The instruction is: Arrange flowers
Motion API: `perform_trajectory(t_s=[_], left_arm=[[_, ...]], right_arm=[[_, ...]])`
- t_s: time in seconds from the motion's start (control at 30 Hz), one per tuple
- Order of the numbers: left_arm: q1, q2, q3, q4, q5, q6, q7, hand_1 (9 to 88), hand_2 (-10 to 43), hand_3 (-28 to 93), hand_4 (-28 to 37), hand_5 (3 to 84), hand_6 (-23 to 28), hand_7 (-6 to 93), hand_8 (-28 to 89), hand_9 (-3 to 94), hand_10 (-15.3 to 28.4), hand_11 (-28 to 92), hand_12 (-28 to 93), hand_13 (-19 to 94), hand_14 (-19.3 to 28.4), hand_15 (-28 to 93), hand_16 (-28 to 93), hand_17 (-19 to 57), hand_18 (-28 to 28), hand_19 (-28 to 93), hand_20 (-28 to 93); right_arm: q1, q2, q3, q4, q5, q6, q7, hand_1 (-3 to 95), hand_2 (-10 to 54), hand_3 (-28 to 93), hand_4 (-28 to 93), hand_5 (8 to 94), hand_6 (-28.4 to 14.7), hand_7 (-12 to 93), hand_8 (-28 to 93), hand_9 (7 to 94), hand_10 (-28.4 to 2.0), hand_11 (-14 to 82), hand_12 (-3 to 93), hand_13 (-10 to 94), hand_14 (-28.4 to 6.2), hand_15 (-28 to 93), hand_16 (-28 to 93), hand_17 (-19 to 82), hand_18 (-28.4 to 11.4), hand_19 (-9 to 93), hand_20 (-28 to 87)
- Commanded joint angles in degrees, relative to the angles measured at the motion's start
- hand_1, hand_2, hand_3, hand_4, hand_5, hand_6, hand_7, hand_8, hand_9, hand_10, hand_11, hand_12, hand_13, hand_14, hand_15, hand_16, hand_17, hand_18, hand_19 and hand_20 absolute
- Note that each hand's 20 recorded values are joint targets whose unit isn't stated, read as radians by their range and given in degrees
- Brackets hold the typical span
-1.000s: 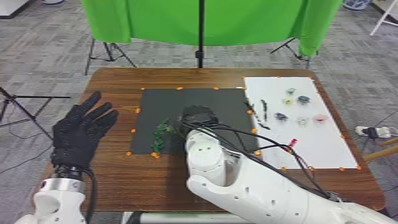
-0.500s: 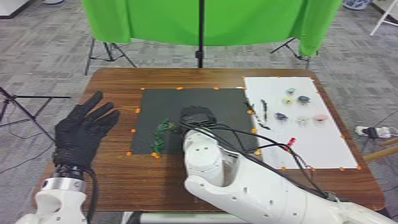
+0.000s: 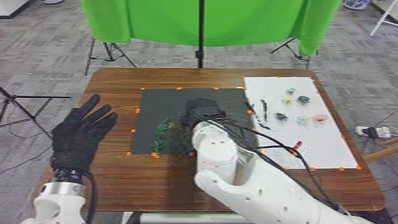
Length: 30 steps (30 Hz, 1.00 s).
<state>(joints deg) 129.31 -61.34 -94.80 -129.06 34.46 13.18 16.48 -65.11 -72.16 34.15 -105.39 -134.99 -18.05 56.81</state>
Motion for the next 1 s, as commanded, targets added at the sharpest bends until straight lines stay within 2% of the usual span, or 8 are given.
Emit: perform_trajectory(t_s=[0.03, 0.1, 0.17, 0.27, 0.37, 0.6, 0.83, 1.0], left_arm=[[1.85, -1.00, -1.37, -0.06, -0.45, 0.43, 0.11, 20.3, 10.7, 79, -28.3, 37.3, 9.8, 11.2, -9, 33.7, 20.4, 25, 10, 24, 27.1, 50, -10, -10.3, 24.4, 54, 8], [1.88, -1.25, -1.27, -0.11, -0.41, 0.60, -0.15, 20.2, 10.7, 79, -28.3, 37.3, 9.8, 11.1, -9, 33.7, 20.4, 25, 10, 24, 27.1, 50, -10, -10.3, 24.4, 54, 8], [2.05, -1.31, -1.06, -0.20, -0.36, 0.36, -0.28, 20.2, 10.6, 79, -28.3, 37.3, 9.7, 11.1, -9, 33.7, 20.4, 25, 10, 24, 27.1, 50, -10, -10.3, 24.4, 54, 8], [2.08, -1.28, -1.06, -0.45, -0.39, 0.48, -0.51, 20.2, 10.7, 79, -28.3, 37.3, 9.8, 11.1, -9, 33.7, 20.4, 25, 10, 24, 27.1, 50, -10, -10.3, 24.5, 54, 8], [2.38, -0.99, -0.78, -0.56, -0.57, 0.81, 0.62, 20.2, 10.7, 79, -28.3, 37.3, 9.8, 11.1, -9, 33.8, 20.5, 25, 10, 24, 27.1, 50, -10, -10.3, 24.5, 54, 8], [2.76, -1.08, -0.71, -0.93, -0.58, 0.96, 0.68, 20.1, 10.7, 79, -28.3, 37.4, 9.8, 11.1, -9, 33.9, 20.7, 25, 10, 24, 27.1, 50, -10, -10.3, 24.4, 54, 8], [1.92, -2.18, -1.10, -0.80, 0.11, 0.47, -1.59, 20.2, 10.8, 79, -28.3, 37.4, 9.8, 11.2, -9, 33.9, 20.6, 25, 10, 24, 27.1, 50, -10, -10.3, 24.5, 54, 8], [1.65, -2.52, -0.99, -0.68, 0.22, 0.37, -2.16, 20.2, 10.7, 79, -28.3, 37.4, 9.9, 11.2, -9, 33.8, 20.6, 25, 10, 24, 27.1, 50, -10, -10.3, 24.4, 54, 8]], right_arm=[[-0.49, 11.65, 12.31, -5.44, 8.73, 4.63, 5.92, 33.9, -1.5, 73, -24, 90.4, -1.8, 18, -12, 92.4, -12.9, 44.4, 17.3, 85, -12.3, 73, 16, 50, -27.5, 93, 61], [-0.84, 12.28, 16.43, -3.71, 14.41, 2.84, 8.80, 34.1, -2.2, 72, -24, 75.0, -5.2, 13, -11, 83.2, -17.2, 40.4, 18.0, 77, -14.2, 72, 14, 42, -28.0, 93, 50], [-0.75, 13.81, 17.09, -1.91, 15.35, 3.76, 10.35, 33.7, -3.6, 71, -24, 63.6, -7.7, 12, -10, 74.8, -20.7, 39.9, 16.8, 70, -16.8, 73, 12, 38, -28.3, 93, 43], [0.21, 14.76, 16.28, 0.59, 15.49, 5.94, 11.86, 33.2, -4.8, 72, -24, 55.4, -10.2, 11, -10, 67.2, -23.5, 40.3, 15.8, 66, -18.6, 74, 10, 36, -28.4, 93, 37], [1.65, 14.97, 14.08, 3.24, 15.25, 8.29, 13.89, 33.2, -5.5, 72, -24, 53.5, -10.9, 10, -10, 67.2, -23.2, 41.2, 15.5, 67, -18.3, 75, 10, 37, -28.4, 93, 37], [2.74, 12.27, 11.72, 7.31, 15.74, 5.49, 14.06, 33.5, -6.8, 71, -24, 52.8, -11.4, 9, -10, 69.3, -22.2, 44.7, 16.2, 70, -17.0, 77, 11, 40, -28.4, 93, 41], [4.19, 10.13, 10.48, 9.91, 15.87, 2.13, 16.72, 34.0, -7.0, 70, -24, 56.5, -9.6, 9, -10, 73.5, -21.0, 44.3, 16.2, 73, -16.2, 77, 12, 43, -28.4, 93, 43], [4.80, 9.28, 10.00, 12.47, 17.43, -0.18, 18.28, 34.0, -8.1, 69, -24, 56.9, -11.7, 8, -10, 74.1, -21.1, 44.1, 16.8, 74, -15.9, 77, 13, 44, -28.4, 93, 44]])
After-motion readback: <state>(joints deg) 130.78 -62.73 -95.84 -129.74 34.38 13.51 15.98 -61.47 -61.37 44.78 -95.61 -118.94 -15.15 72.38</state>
